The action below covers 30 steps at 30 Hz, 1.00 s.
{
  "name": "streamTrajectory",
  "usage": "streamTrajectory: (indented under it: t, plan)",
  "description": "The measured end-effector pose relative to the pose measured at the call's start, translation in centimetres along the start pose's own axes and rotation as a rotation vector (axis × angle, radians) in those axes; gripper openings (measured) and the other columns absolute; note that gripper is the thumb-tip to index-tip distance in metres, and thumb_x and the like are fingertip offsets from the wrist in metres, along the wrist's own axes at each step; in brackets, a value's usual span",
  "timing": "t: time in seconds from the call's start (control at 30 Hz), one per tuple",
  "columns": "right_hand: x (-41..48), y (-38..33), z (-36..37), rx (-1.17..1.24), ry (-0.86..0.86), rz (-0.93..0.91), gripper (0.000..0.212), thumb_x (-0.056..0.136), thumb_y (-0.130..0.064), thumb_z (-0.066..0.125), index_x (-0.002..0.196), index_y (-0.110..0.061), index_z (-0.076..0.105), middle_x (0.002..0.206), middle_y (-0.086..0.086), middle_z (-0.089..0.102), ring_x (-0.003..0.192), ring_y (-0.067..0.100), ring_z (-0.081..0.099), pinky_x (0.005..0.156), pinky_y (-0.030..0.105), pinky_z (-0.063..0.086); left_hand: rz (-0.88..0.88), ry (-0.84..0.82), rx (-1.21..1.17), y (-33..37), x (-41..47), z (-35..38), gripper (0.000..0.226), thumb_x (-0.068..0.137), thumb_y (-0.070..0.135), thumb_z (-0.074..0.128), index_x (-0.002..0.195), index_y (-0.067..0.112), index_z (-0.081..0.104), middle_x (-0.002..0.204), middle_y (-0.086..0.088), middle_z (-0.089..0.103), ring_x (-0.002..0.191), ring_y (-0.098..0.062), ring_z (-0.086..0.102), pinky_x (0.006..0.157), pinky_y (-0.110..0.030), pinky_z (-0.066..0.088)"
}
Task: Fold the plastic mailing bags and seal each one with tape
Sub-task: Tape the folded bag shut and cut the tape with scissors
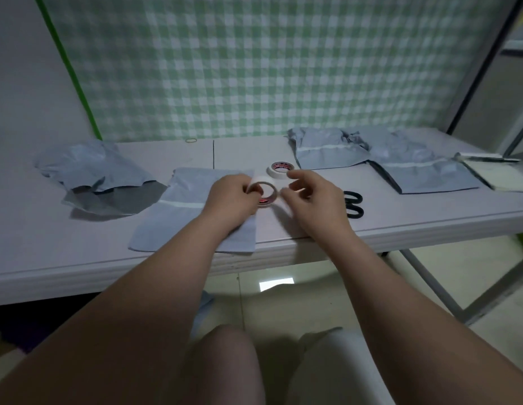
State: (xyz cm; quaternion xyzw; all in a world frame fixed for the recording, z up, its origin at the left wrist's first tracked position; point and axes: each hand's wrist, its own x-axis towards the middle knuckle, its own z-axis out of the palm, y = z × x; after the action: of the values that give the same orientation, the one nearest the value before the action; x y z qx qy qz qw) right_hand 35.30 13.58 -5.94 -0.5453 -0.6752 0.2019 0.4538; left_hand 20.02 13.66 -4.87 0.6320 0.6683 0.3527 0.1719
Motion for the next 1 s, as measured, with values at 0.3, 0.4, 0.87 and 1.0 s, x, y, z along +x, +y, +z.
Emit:
streamTrajectory:
  t: [0.3,0.4,0.87,1.0]
  plan:
    - [0.6,-0.3,-4.8,-0.827,-0.215,0.221,0.014,0.087,-0.002,0.047,0.092,-0.009,0.058,0.097,0.012,0.055,0.095,0.03,0.049,0.068,0.029,0.034,-0.224,0.067,-0.548,-0.9,0.1,0.2,0.018,0.088,-0.003,0.05,0.081,0.012,0.057,0.078,-0.011,0.063,0.058,-0.019,0.061,0.061,-0.025,0.056]
    - [1.0,-2.0,-5.2,-0.922,-0.278,0.2,0.009,0.087,-0.008,0.054,0.085,-0.014,0.049,0.088,0.007,0.044,0.079,0.025,0.043,0.068,0.028,0.036,-0.289,-0.015,-0.625,-0.7,0.4,-0.3,0.019,0.089,-0.004,0.048,0.079,0.009,0.058,0.078,-0.01,0.061,0.059,-0.019,0.061,0.064,-0.025,0.057]
    - [-4.2,-3.7,-1.2,0.843,-0.27,0.612,0.014,0.082,-0.006,0.065,0.083,-0.014,0.054,0.066,0.006,0.058,0.061,0.018,0.053,0.041,0.015,0.038,-0.214,0.097,-0.454,-3.5,0.5,-2.0,0.015,0.083,-0.001,0.056,0.085,0.008,0.068,0.064,-0.008,0.061,0.051,-0.013,0.052,0.049,-0.022,0.045]
    - [-5.8,-4.9,-0.3,1.05,-0.341,0.76,0.02,0.088,-0.031,0.062,0.079,-0.014,0.056,0.062,0.004,0.06,0.055,0.009,0.045,0.033,0.011,0.027,-0.175,0.119,-0.479,-3.8,0.4,-1.8,0.017,0.084,-0.004,0.058,0.092,0.008,0.066,0.065,-0.007,0.062,0.048,-0.009,0.054,0.048,-0.017,0.048]
